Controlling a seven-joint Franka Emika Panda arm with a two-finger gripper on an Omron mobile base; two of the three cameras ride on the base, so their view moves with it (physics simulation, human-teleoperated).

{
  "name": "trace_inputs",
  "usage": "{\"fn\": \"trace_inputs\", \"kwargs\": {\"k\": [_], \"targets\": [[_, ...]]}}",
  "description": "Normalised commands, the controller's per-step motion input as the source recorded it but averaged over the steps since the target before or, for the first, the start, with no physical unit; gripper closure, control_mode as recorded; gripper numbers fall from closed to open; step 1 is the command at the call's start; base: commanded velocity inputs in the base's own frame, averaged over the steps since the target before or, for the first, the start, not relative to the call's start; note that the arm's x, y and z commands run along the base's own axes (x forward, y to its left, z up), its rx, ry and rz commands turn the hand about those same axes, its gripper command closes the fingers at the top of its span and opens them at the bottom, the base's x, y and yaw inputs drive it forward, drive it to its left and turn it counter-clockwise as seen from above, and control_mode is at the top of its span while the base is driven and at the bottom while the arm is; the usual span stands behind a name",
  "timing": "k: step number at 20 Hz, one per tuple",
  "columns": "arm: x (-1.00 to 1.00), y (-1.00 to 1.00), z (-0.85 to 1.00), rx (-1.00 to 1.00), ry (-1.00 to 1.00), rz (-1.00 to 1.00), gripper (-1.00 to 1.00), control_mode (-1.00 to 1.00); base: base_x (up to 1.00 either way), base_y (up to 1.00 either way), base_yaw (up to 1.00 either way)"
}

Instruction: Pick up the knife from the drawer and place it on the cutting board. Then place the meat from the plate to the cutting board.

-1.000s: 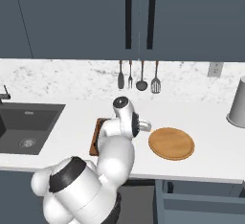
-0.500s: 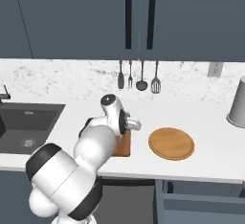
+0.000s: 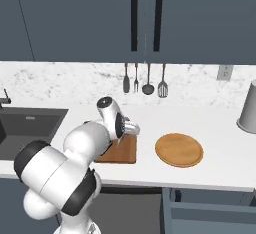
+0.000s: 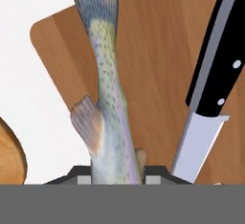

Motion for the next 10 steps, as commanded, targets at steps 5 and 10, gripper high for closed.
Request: {"fn": "trace_inputs", "kwargs": {"k": [5, 10], "targets": [[0.00, 0.20, -0.26, 0.00, 0.00, 0.00, 1.00, -1.00, 0.00, 0.00, 0.00], [0.00, -0.02, -0.29, 0.00, 0.00, 0.00, 1.00, -1.00, 0.00, 0.00, 0.00]]}}
